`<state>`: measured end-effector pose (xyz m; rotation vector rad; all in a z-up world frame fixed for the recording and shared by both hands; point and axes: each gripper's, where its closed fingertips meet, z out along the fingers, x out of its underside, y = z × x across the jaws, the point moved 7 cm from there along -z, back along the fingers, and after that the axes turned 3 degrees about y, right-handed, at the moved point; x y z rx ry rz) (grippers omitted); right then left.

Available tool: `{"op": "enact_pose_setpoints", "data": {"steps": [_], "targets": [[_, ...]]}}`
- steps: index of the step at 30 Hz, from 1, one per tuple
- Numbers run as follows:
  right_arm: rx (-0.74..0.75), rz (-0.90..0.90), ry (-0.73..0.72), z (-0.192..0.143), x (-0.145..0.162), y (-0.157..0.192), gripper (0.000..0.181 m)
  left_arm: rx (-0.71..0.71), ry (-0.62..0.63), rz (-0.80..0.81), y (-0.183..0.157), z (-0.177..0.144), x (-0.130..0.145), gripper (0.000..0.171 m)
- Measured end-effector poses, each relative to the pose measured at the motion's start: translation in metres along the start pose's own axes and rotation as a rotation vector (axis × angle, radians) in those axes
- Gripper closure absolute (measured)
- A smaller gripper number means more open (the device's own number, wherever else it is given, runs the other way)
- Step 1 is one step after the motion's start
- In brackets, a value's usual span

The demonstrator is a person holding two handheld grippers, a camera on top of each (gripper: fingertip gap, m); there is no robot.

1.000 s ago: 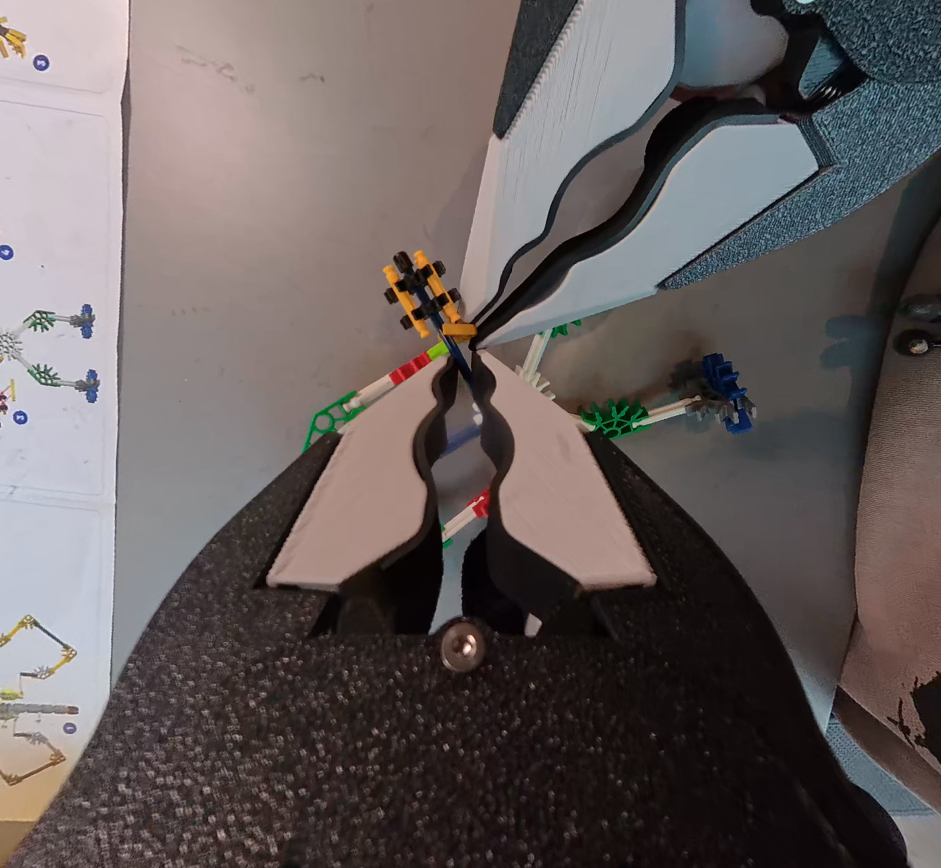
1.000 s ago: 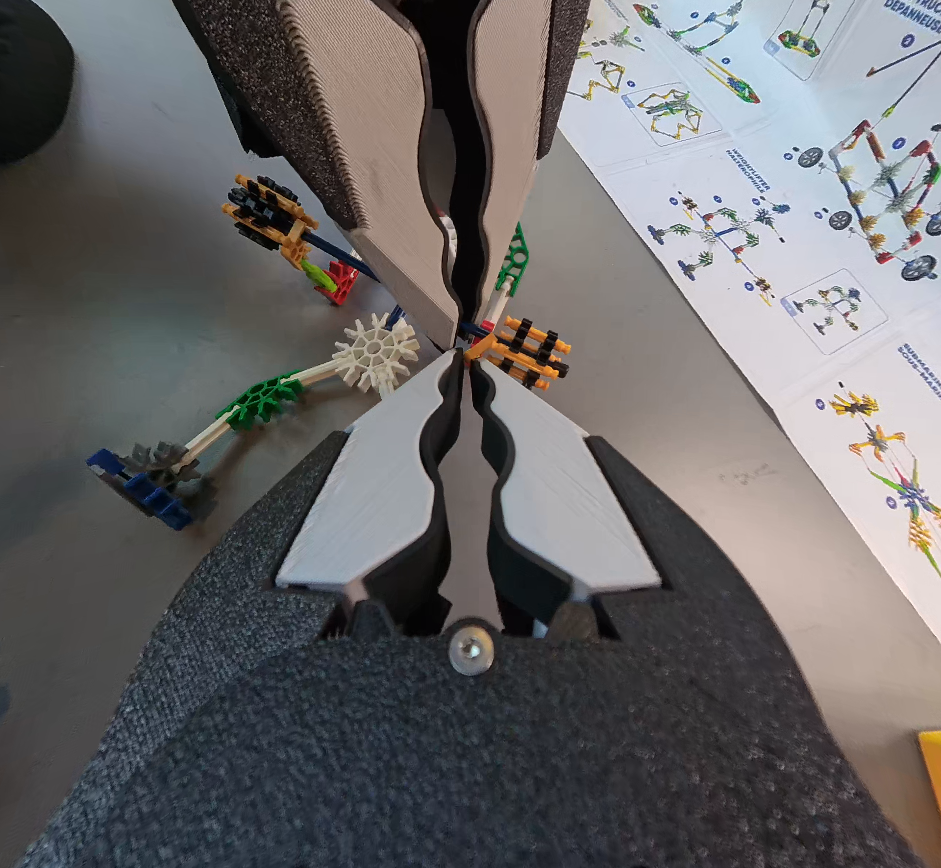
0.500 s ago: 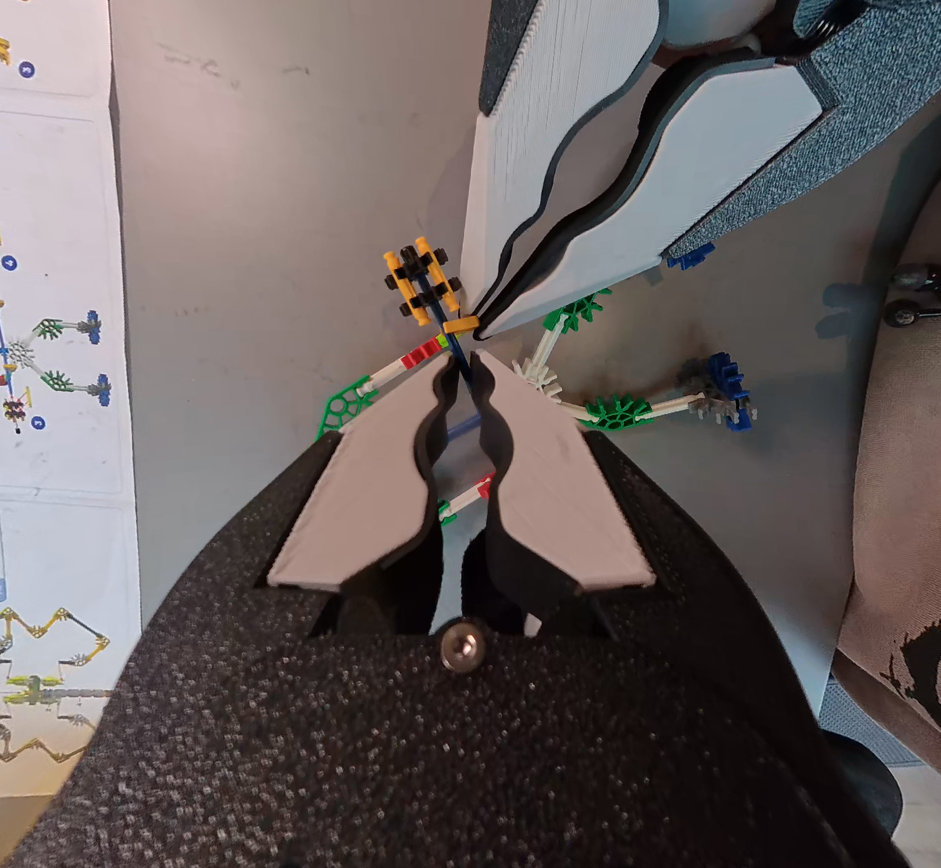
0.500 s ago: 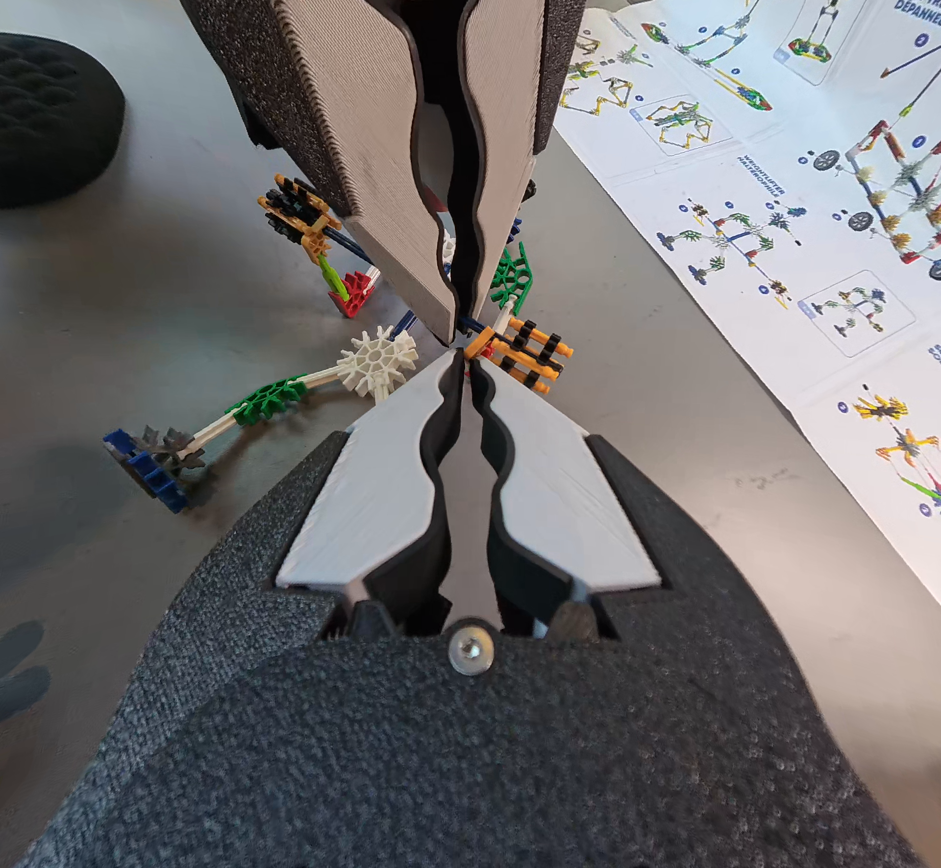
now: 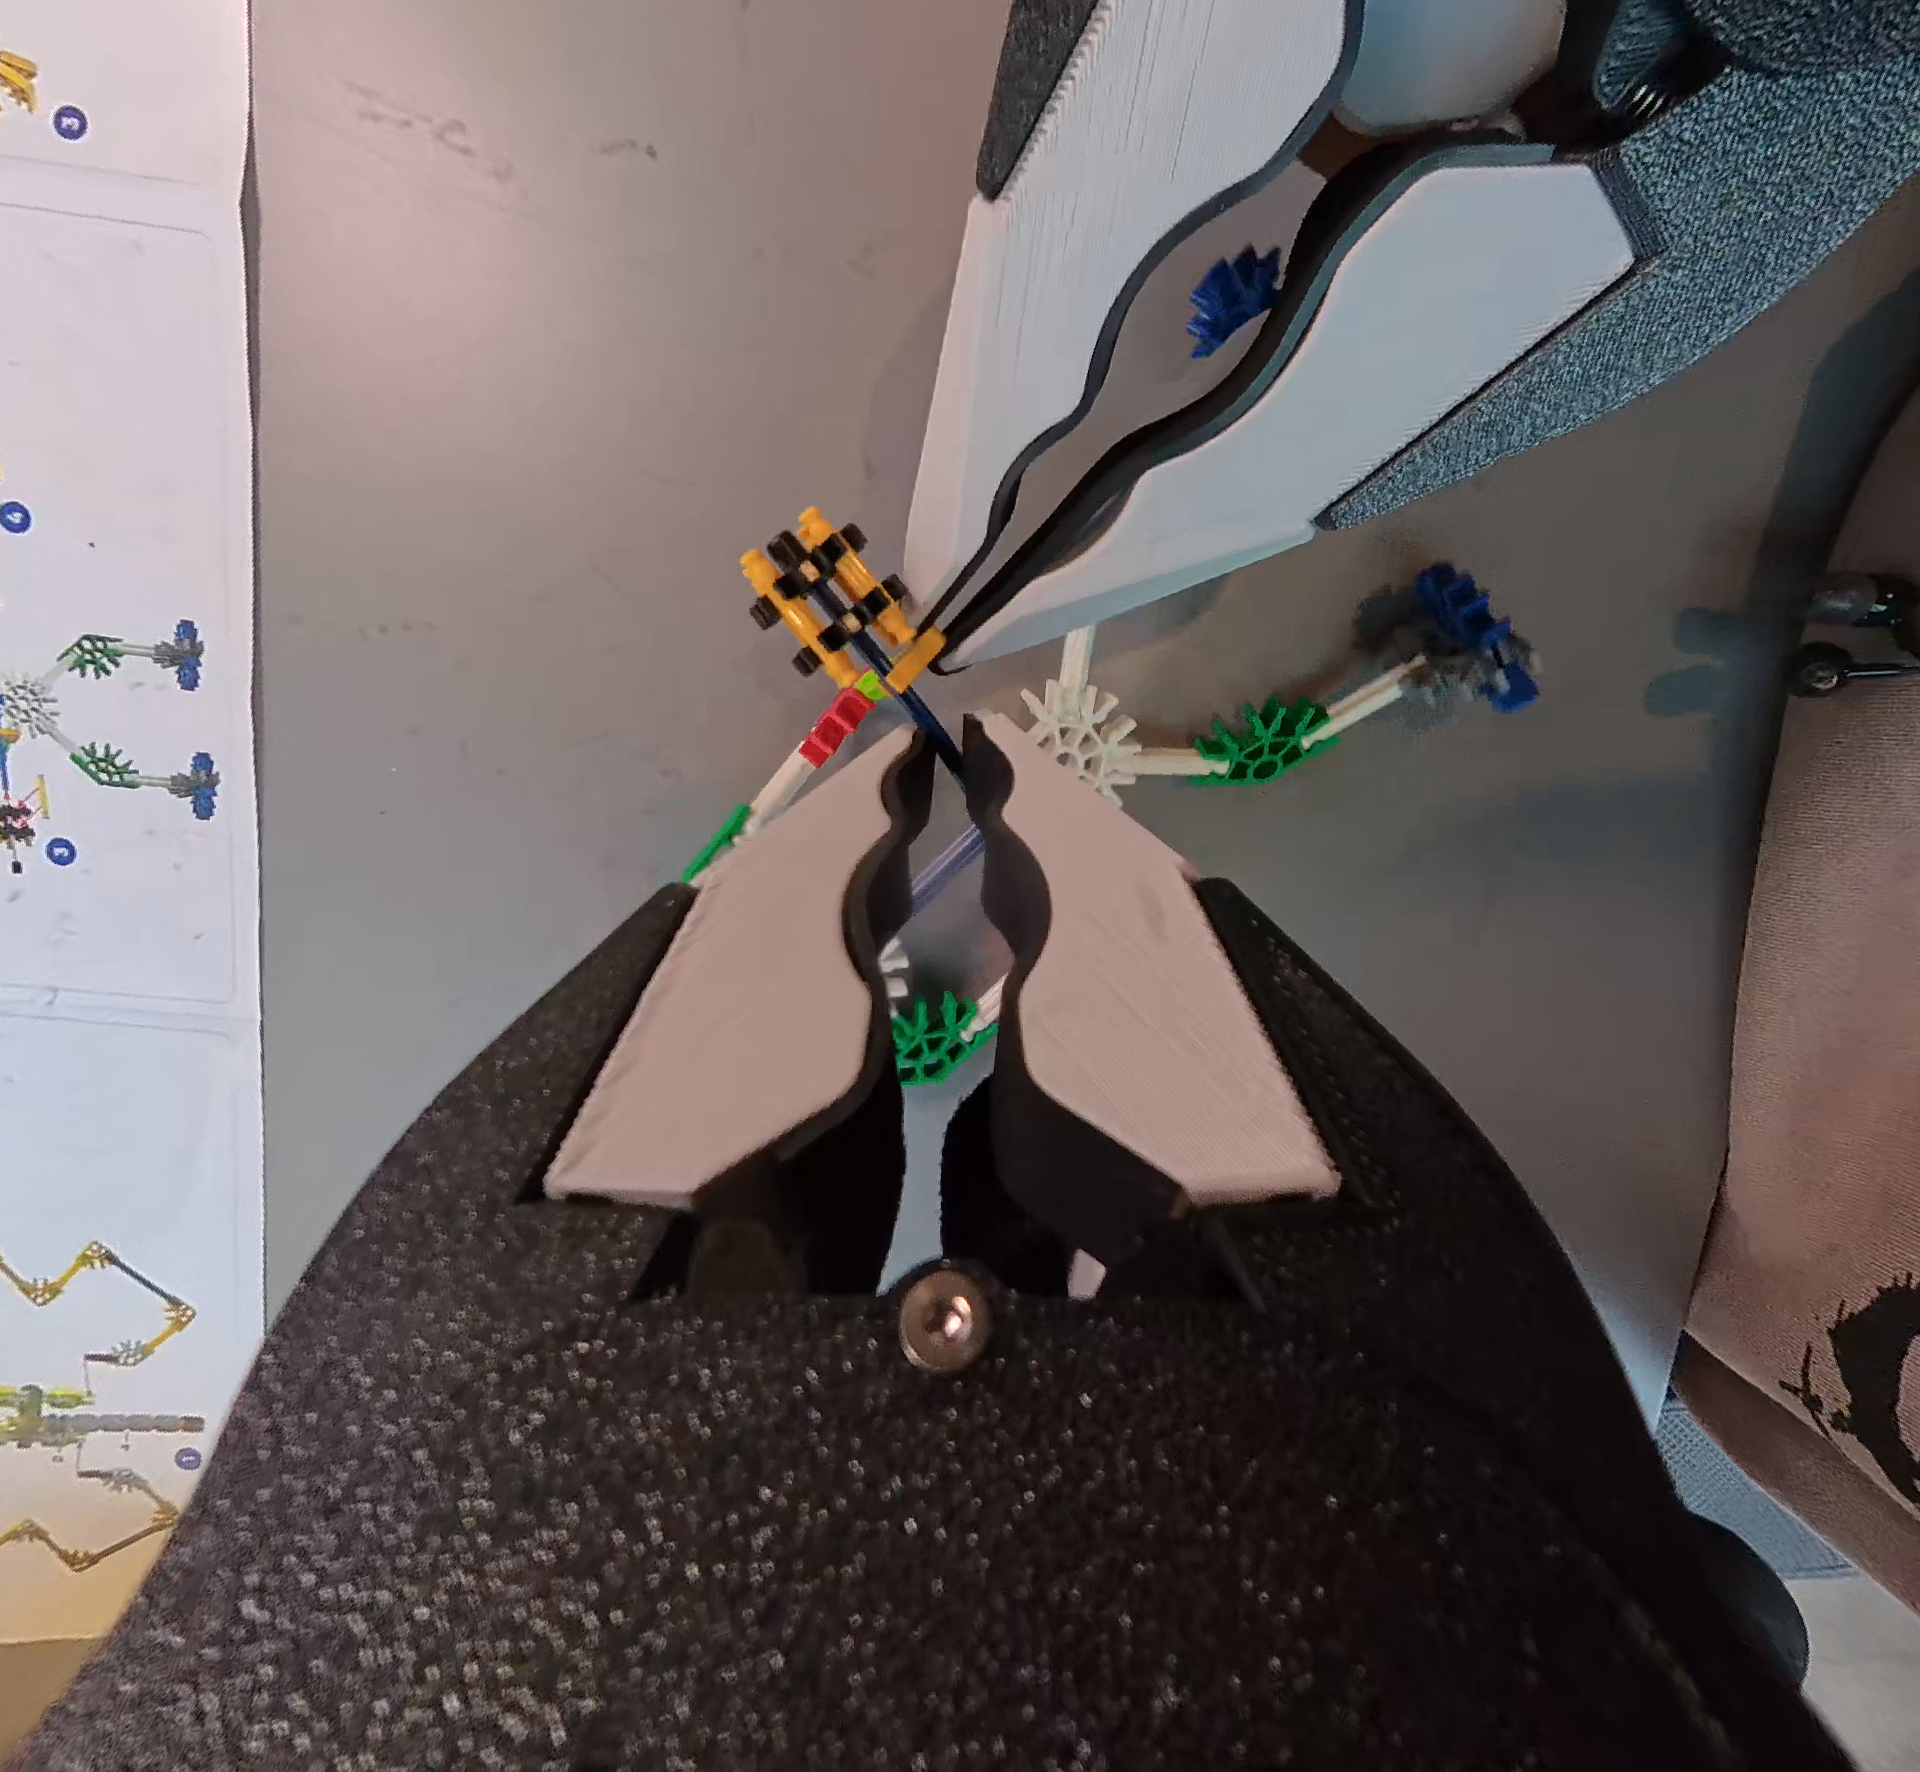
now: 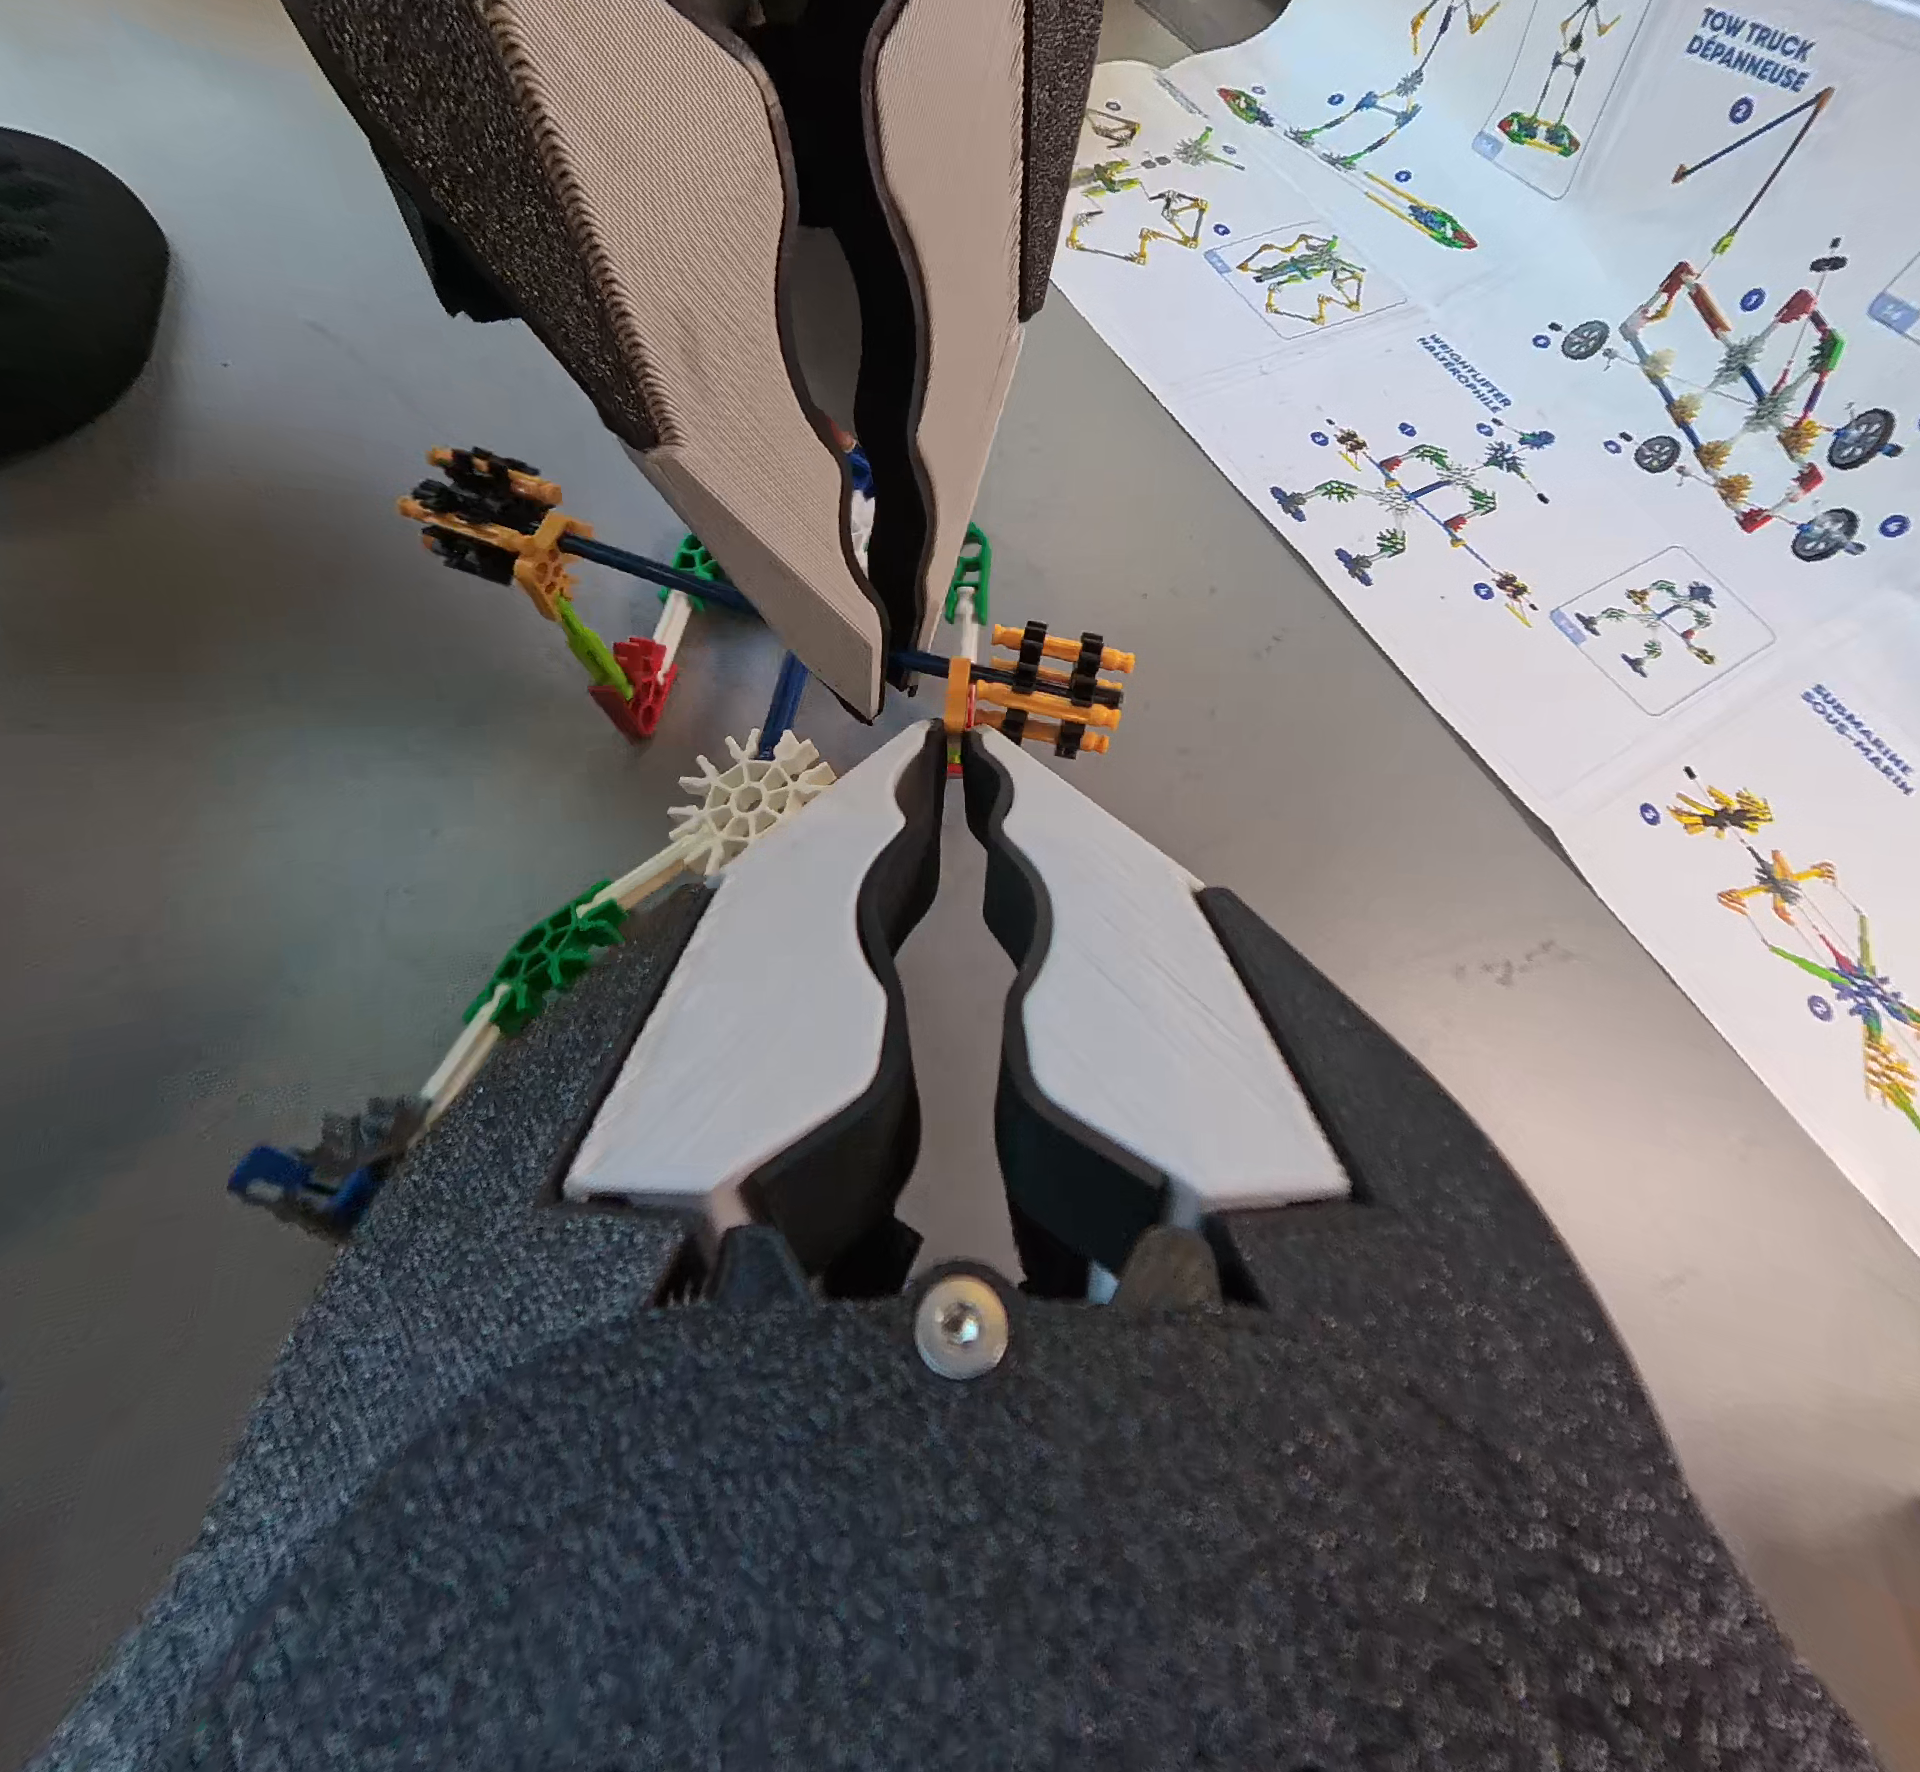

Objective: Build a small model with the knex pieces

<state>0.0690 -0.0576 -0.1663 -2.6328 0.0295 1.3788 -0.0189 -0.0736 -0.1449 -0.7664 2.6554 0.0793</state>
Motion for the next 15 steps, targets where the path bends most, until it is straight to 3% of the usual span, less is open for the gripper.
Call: {"op": "enact_pose_setpoints", "data": {"steps": [9,15], "targets": [[0.033,-0.141,0.008,0.0037,0.0014,0.0090,0.181,-0.002,0.014,0.021,0.0005,0.0034,-0.0009,0.168],[0.007,-0.094,-0.014,0.0024,0.0015,0.0068,0.181,-0.007,0.025,0.025,0.0006,0.0016,-0.0025,0.168]]}}
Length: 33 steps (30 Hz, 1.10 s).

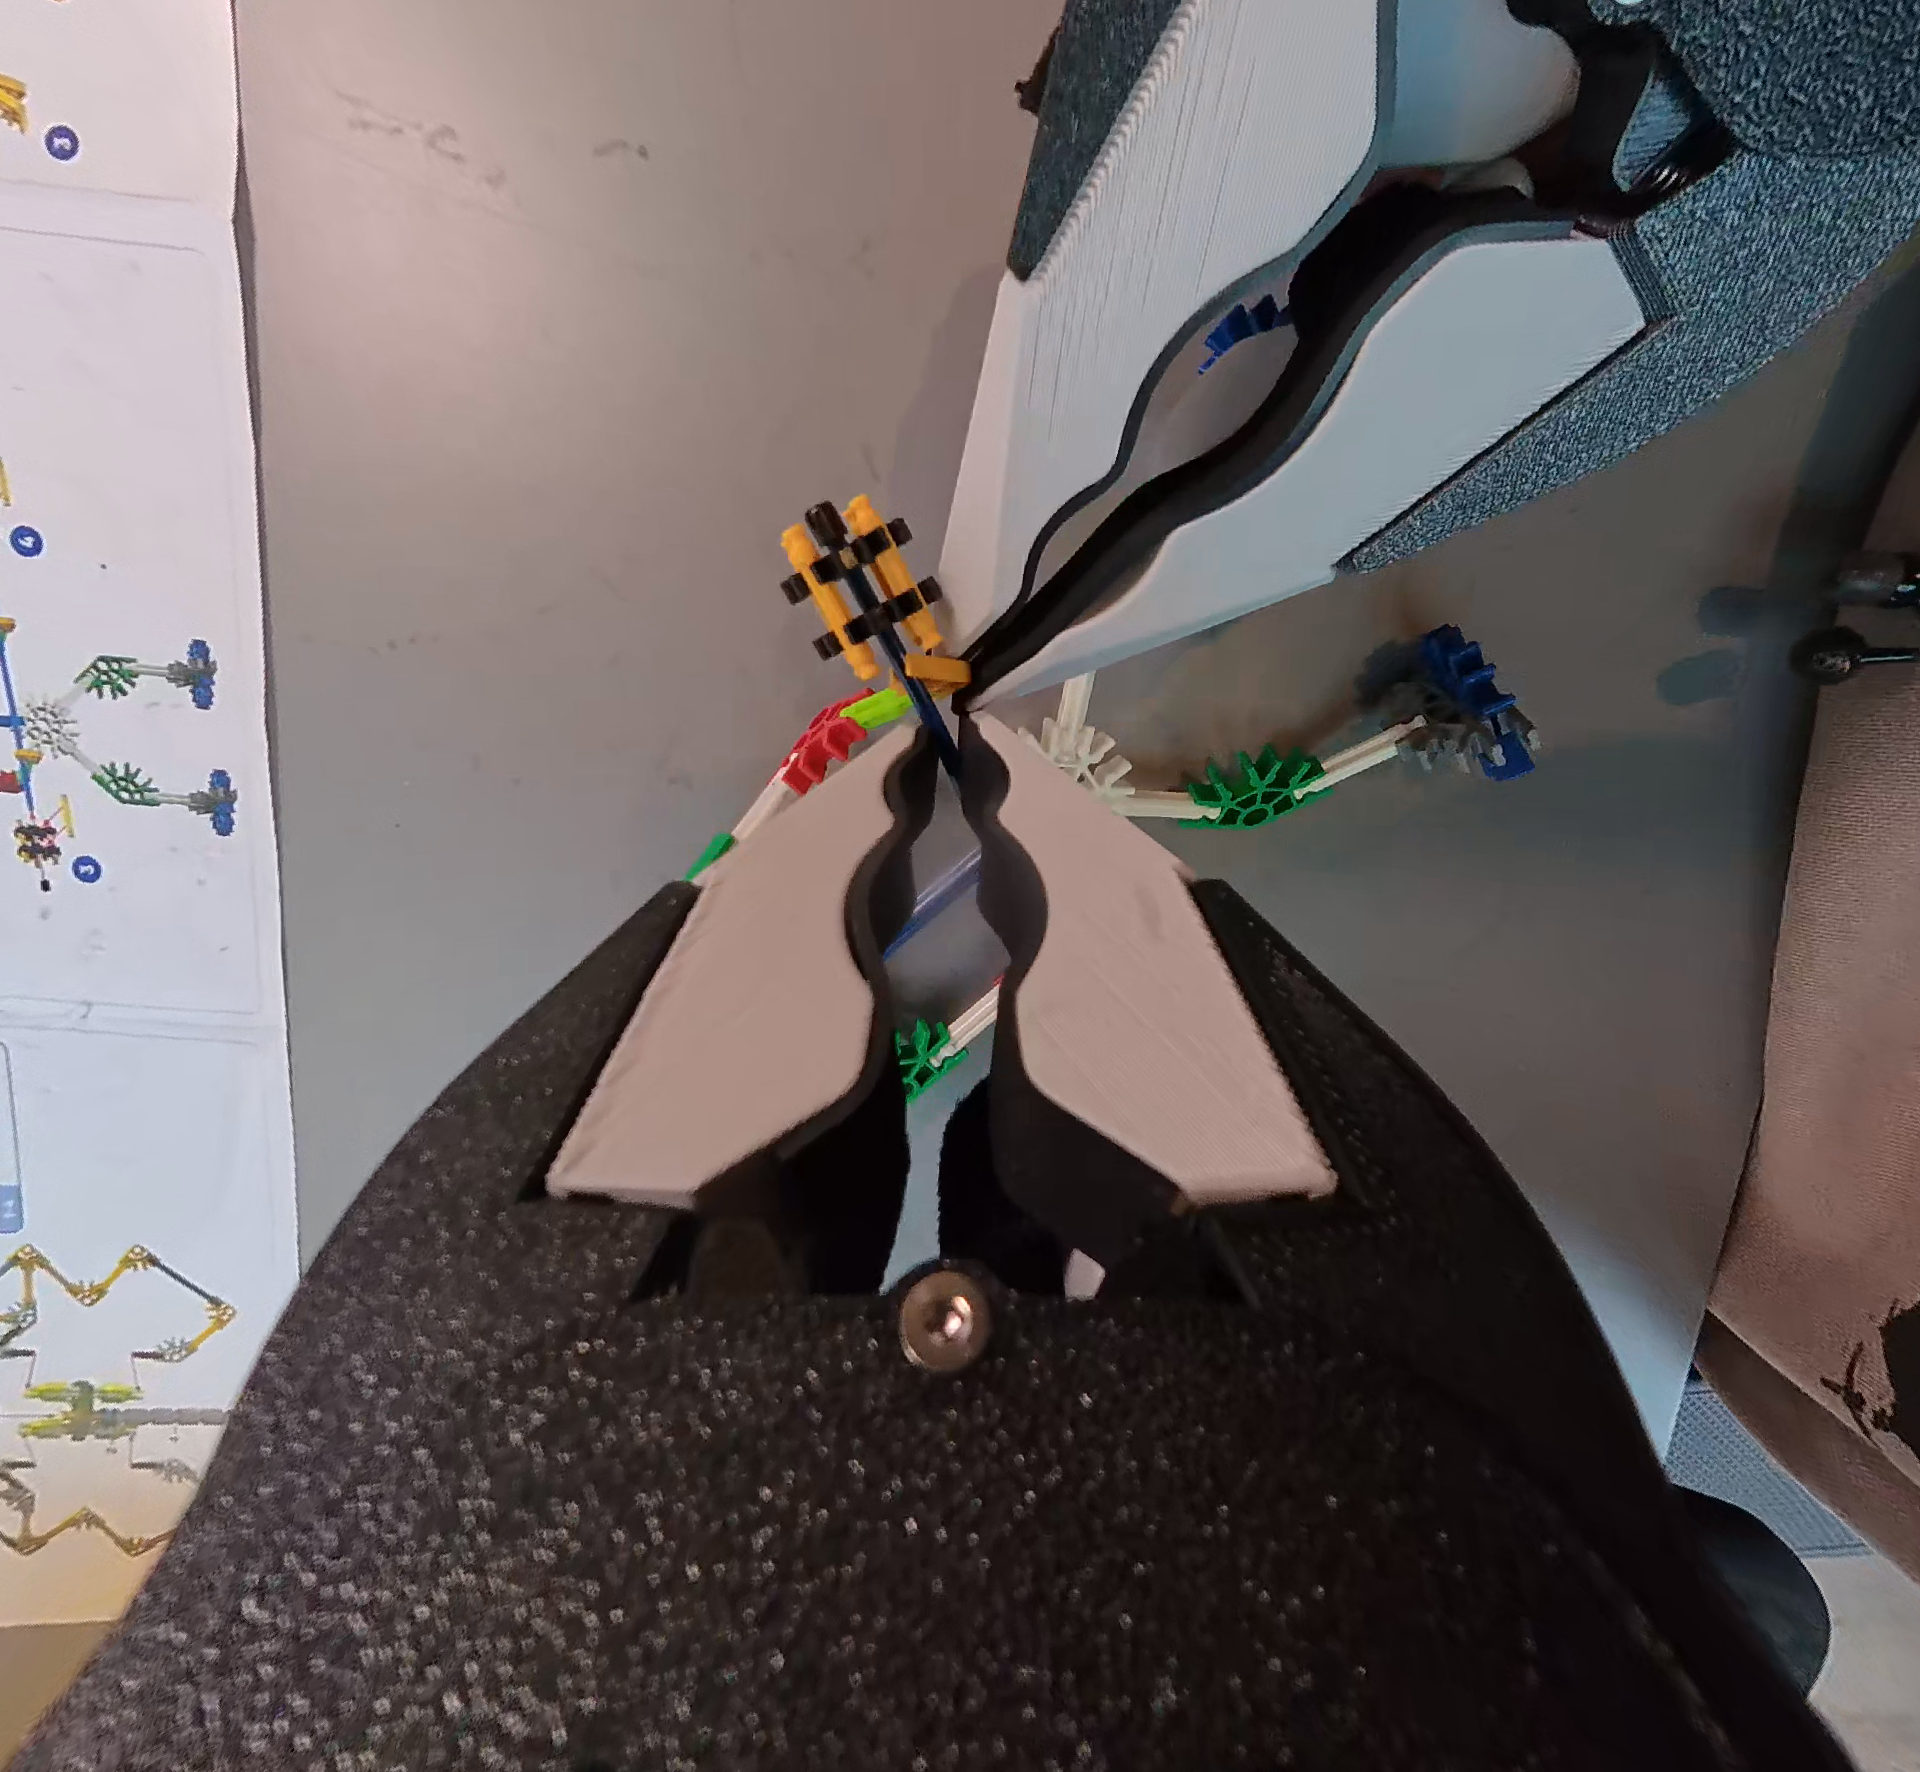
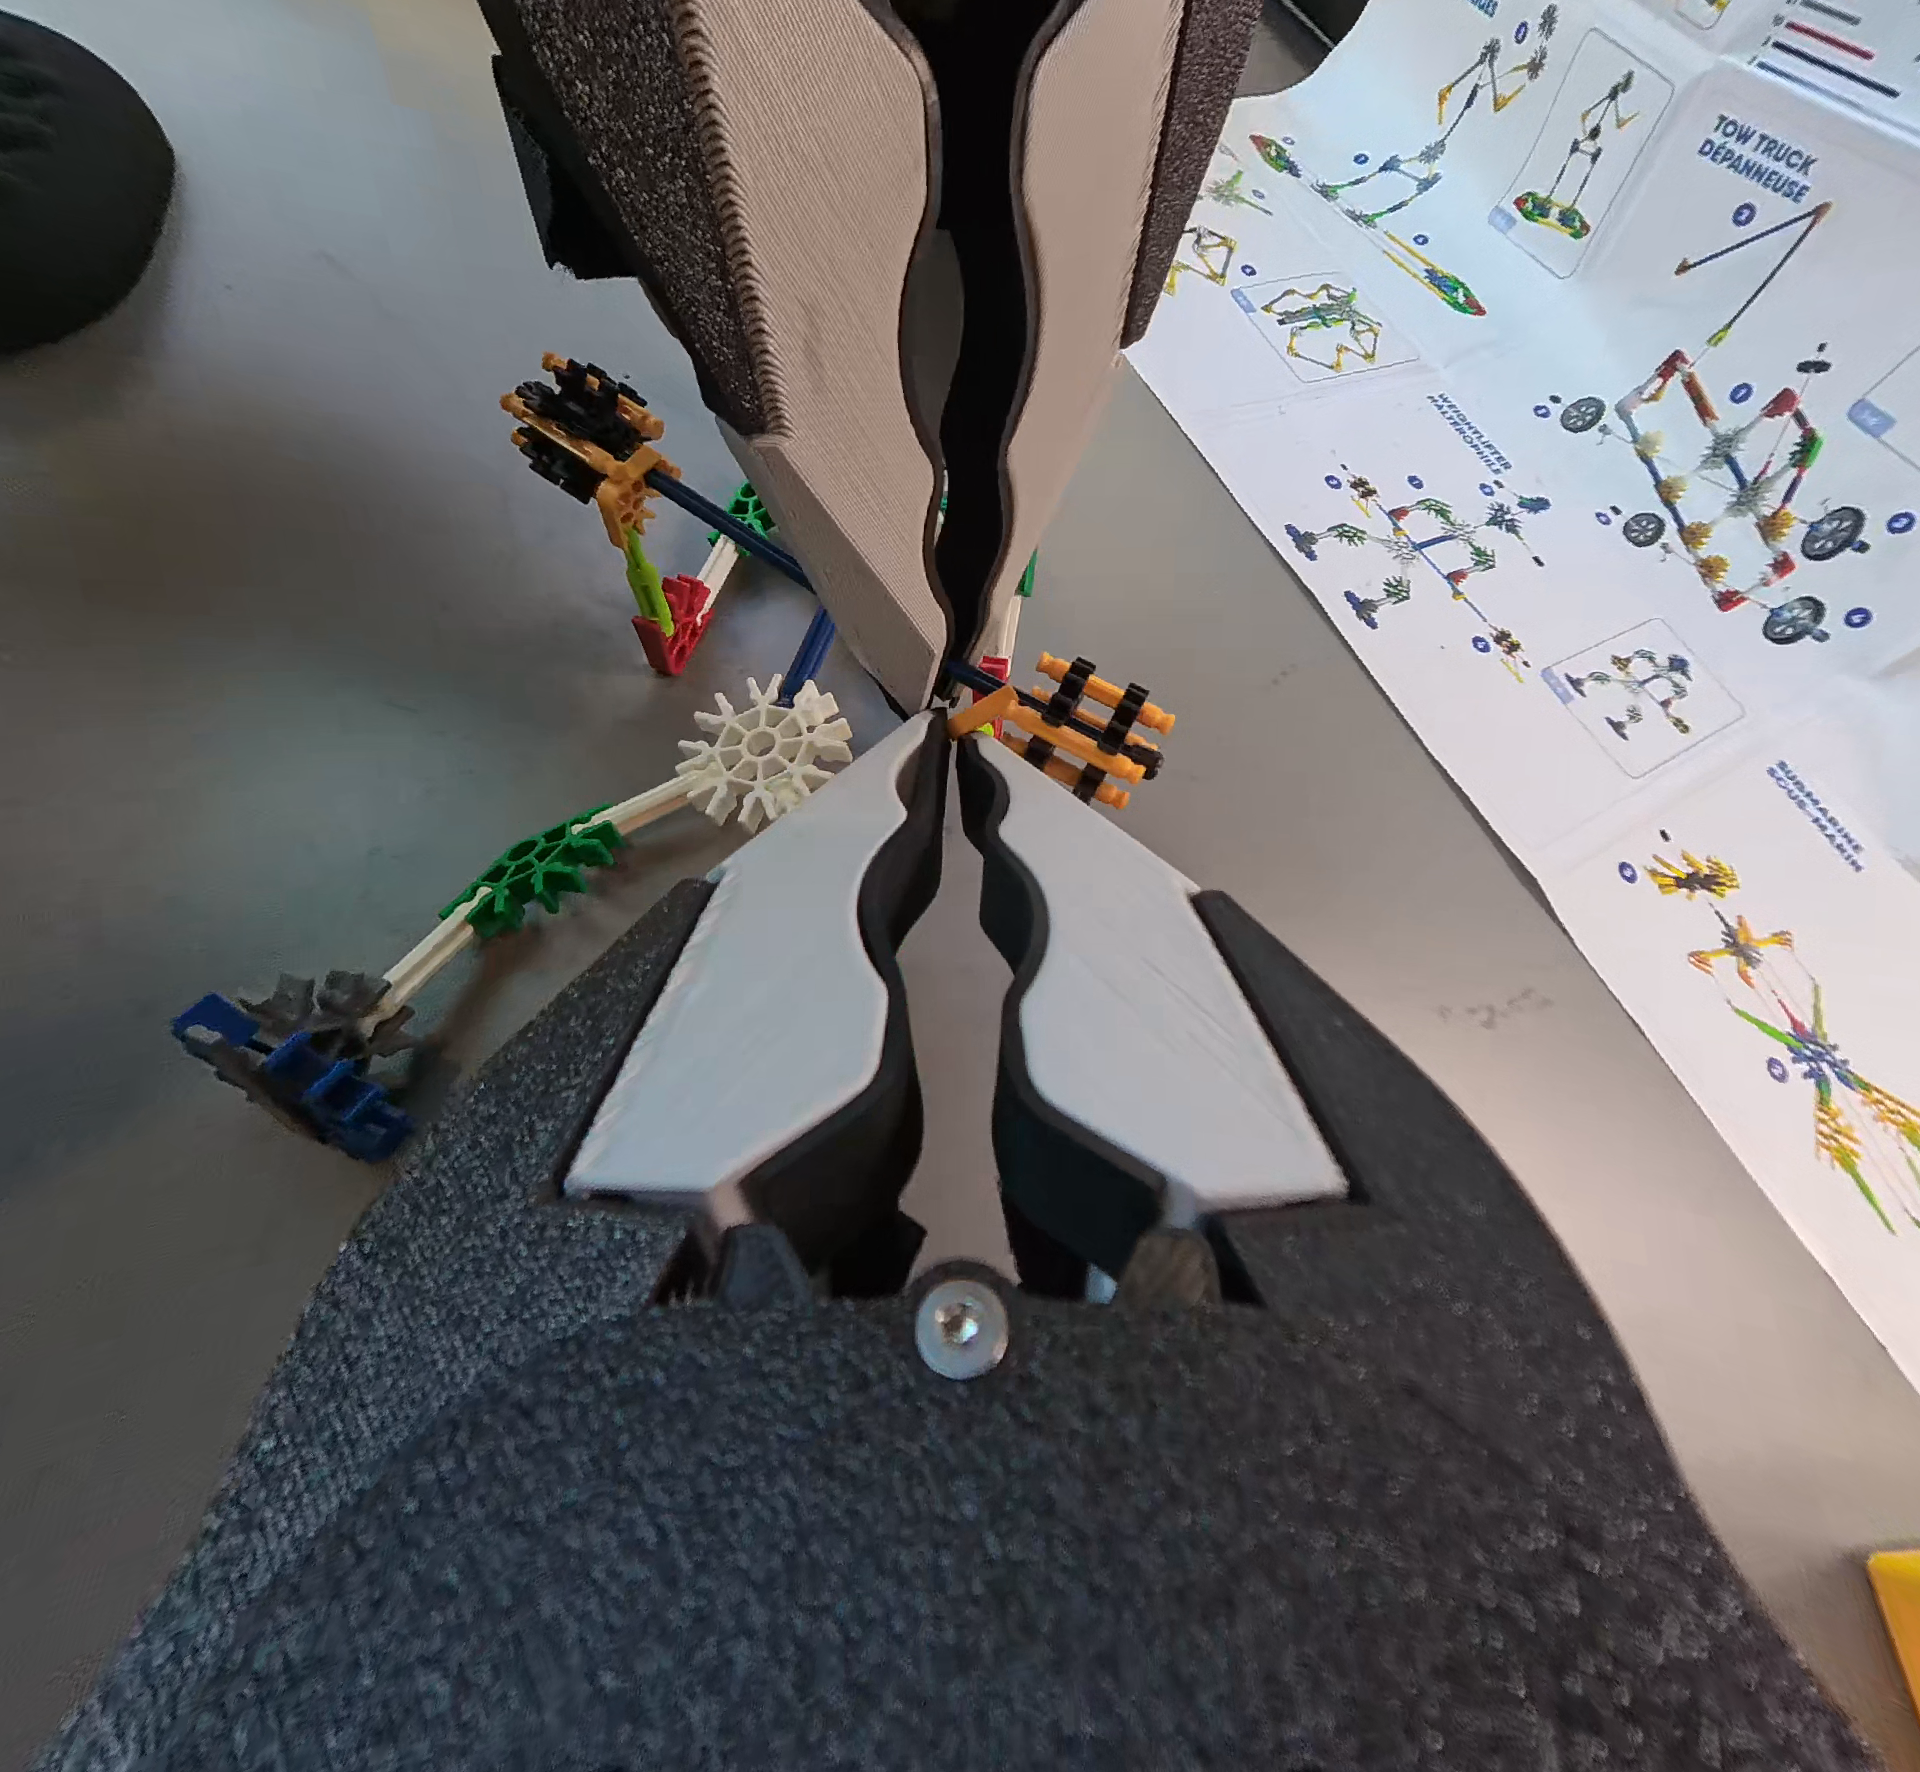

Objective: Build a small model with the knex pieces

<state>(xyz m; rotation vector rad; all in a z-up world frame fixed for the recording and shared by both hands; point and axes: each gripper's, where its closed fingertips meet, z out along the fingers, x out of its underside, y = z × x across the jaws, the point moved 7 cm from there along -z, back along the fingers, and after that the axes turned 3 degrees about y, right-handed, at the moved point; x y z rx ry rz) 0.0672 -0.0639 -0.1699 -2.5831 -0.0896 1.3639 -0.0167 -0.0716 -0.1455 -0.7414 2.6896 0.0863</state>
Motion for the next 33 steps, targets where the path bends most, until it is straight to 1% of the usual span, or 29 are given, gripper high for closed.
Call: {"op": "enact_pose_setpoints", "data": {"steps": [5,7,9,13,15,17,19,23,24,26,29,33], "targets": [[-0.018,0.035,-0.024,-0.003,-0.001,-0.003,0.181,0.008,-0.007,-0.009,-0.001,-0.003,0.001,0.168],[-0.013,0.005,-0.007,-0.002,0.000,0.001,0.181,0.014,0.009,-0.005,-0.003,-0.001,0.002,0.168],[-0.020,0.016,-0.019,-0.002,-0.001,0.001,0.181,0.026,0.006,-0.008,-0.005,0.000,0.003,0.168],[-0.022,-0.071,-0.005,-0.001,-0.002,0.005,0.181,0.019,0.037,0.021,-0.007,-0.001,0.003,0.167],[-0.042,-0.091,0.018,0.001,0.000,0.008,0.181,0.023,0.047,-0.004,-0.007,0.003,0.005,0.167],[-0.021,-0.095,0.000,-0.001,-0.002,0.007,0.181,0.020,0.018,-0.027,-0.005,0.000,0.005,0.168],[-0.038,-0.025,-0.021,-0.004,-0.003,0.003,0.181,-0.006,-0.019,-0.057,-0.001,-0.003,0.005,0.168],[-0.051,0.033,0.001,-0.005,0.002,0.000,0.177,-0.029,-0.062,-0.112,0.006,-0.006,0.011,0.168],[-0.062,0.052,0.007,-0.005,0.003,0.000,0.173,-0.020,-0.080,-0.125,0.006,-0.007,0.012,0.166],[-0.075,0.080,0.019,-0.003,0.005,-0.002,0.167,0.013,-0.113,-0.139,0.005,-0.008,0.013,0.156],[-0.055,0.089,0.040,-0.001,0.009,-0.005,0.162,0.008,-0.139,-0.127,0.004,-0.009,0.015,0.148],[-0.051,0.135,0.033,0.002,0.009,-0.008,0.156,-0.006,-0.156,-0.126,0.007,0.000,0.012,0.146]]}}
